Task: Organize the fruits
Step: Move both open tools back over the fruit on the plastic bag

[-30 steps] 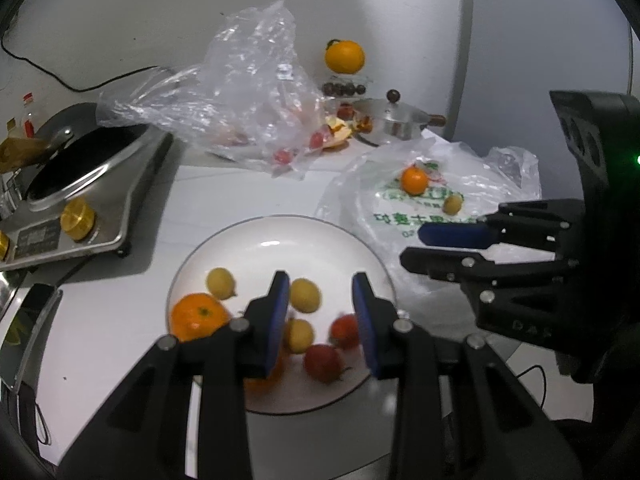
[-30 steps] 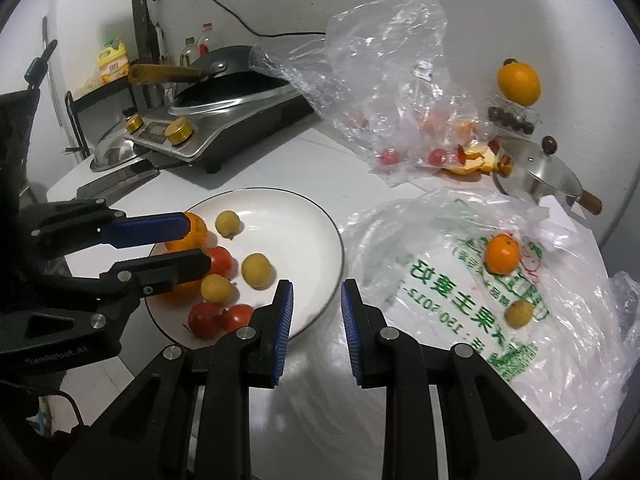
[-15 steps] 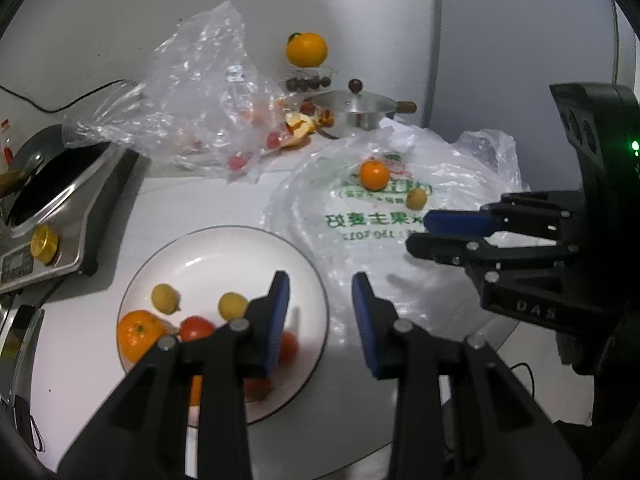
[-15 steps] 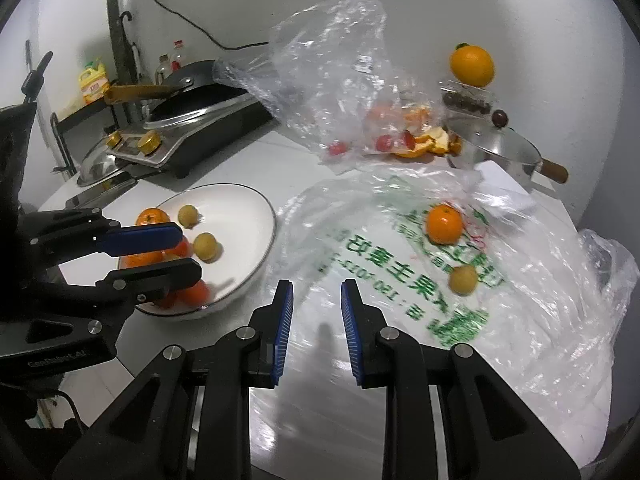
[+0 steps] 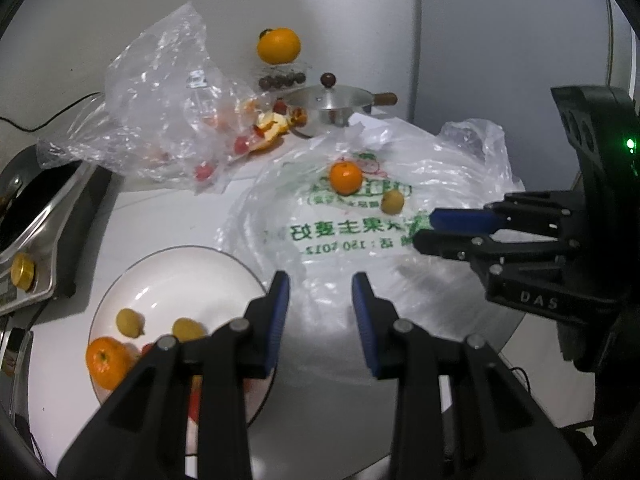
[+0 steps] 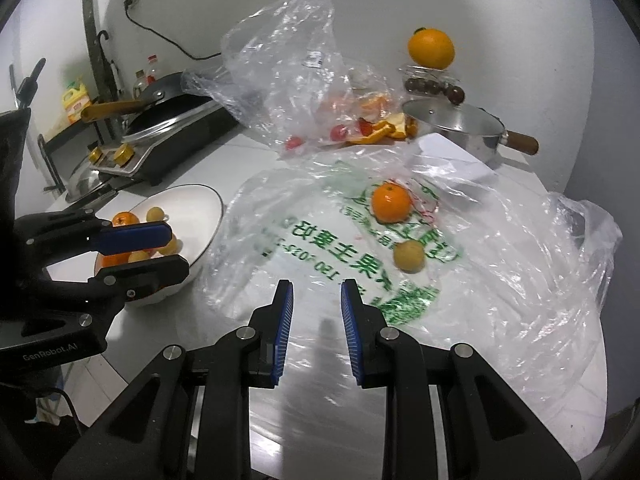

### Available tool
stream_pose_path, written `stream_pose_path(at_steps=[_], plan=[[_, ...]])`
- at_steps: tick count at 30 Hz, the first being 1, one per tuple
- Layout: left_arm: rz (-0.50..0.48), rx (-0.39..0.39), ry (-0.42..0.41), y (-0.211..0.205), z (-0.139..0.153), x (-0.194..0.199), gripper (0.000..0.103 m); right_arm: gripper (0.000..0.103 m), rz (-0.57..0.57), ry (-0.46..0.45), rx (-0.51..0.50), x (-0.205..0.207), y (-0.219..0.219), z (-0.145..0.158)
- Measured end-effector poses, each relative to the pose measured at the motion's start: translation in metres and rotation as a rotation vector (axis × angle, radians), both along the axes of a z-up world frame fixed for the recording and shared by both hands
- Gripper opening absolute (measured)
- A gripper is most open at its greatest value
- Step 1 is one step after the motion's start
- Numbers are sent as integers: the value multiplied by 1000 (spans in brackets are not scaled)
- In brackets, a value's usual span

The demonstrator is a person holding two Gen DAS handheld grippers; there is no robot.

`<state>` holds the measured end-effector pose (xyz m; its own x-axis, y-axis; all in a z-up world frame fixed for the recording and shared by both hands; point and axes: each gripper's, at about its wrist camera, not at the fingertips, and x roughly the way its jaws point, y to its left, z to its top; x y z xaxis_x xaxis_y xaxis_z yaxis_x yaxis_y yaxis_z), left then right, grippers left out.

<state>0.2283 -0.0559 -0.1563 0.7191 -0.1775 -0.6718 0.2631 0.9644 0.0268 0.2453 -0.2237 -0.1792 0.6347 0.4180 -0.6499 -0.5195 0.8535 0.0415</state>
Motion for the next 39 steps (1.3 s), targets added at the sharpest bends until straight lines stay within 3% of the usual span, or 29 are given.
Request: stream_pose_path(at_steps=[13,17,24,26,39], plan=[[-5,1,8,-16,-2,31,34,26,-38,16,-14,28,-22,-6],[-6,-6,12,-20,-2,43,42,27,-46,15,-25,39,-27,-5],[8,-9,17,-26,-5,62,44,29,-59,16,-33,61,-38,-5],[11,-11,18,-28,-6,66,54,34,-59,17,-37,67,-39,-6],[40,-11,29,-29,-11,94,54,37,12,62,-34,95,-31,-16]])
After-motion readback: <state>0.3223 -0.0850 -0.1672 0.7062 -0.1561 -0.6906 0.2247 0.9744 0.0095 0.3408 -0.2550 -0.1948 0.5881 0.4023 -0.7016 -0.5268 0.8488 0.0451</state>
